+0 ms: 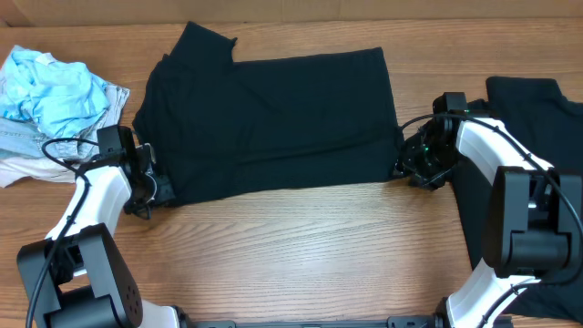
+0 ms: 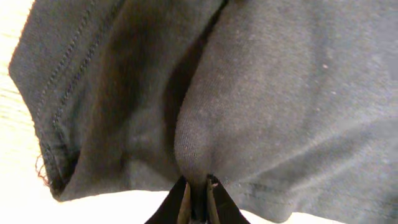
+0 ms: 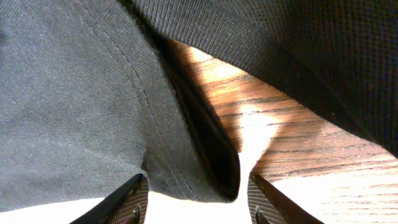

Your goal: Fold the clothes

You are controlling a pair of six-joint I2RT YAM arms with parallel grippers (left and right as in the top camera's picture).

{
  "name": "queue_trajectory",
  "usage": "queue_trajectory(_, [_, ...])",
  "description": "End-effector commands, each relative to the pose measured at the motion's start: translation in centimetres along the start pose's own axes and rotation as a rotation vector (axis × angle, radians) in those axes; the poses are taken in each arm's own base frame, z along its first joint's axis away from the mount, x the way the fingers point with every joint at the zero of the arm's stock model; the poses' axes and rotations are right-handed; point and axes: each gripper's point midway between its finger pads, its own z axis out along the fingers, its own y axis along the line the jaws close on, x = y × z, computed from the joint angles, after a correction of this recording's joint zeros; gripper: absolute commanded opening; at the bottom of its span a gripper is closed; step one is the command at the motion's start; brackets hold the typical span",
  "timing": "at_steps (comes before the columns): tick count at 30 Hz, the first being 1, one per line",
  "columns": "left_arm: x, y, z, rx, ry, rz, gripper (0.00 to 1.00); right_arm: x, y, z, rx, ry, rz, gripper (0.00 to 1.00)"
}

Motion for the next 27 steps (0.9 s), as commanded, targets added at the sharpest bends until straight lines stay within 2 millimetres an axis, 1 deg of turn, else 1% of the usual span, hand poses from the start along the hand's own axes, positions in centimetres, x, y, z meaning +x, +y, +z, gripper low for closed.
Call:
queue_trajectory(1, [-2.6,-0.9,-1.8,0.04,-0.049,0.01,0.19,-0.1,0.1,-0.5,0.006,-0.018,-0.028,0.54])
queue_trajectory(3, [-3.4,-1.1,-2.7,0.042,-0.061,0.012,0.17,-0.3,-0.1,-1.1,0.032,-0.022,-0.031,0.49])
queue_trajectory(4, [-3.8,-1.1,-3.1,0.042,-0.067,0.013,0.09,-0.5,-0.3,-1.5,0.05,-0.029,-0.032,0.49])
queue_trajectory(5, [-4.1,-1.2,-3.5,0.042,-0.072,0.013,0.04,-0.7,-0.4,-2.0,0.068,-0.042,-0.033,0.48])
queue_trajectory(9, [-5.1,-1.4,-4.3,0.046,-0.096,0.016,0.04,-1.6,0.0,-4.4,0.097,-0.098,-0.045,0.48])
queue_trajectory(11, [-5.0,-1.5,-4.3,0.053,-0.092,0.016,0.04,-2.1,0.6,-5.7,0.086,-0.124,-0.055,0.49])
queue_trajectory(13, [-4.4,-1.2,-4.3,0.038,-0.069,0.017,0.04,-2.4,1.1,-6.6,0.075,-0.14,-0.06,0.49])
queue_trajectory(15, [-3.6,0.0,-4.2,-0.032,-0.038,0.01,0.15,-2.3,1.7,-7.1,0.051,-0.136,-0.063,0.49])
queue_trajectory(17, [-2.7,0.9,-3.8,-0.079,-0.01,0.008,0.19,-2.0,2.1,-7.1,0.03,-0.123,-0.064,0.49])
queue_trajectory(21, [-1.0,1.3,-1.8,-0.085,0.015,-0.005,0.22,-1.9,2.3,-7.1,0.021,-0.116,-0.065,0.5])
queue_trajectory(24, [-0.6,1.3,-0.7,-0.076,-0.002,-0.035,0.34,-2.0,2.3,-7.1,0.02,-0.121,-0.067,0.52])
queue_trajectory(27, [-0.8,1.5,-0.3,-0.081,-0.019,-0.031,0.38,-2.0,2.4,-7.1,0.019,-0.123,-0.067,0.53])
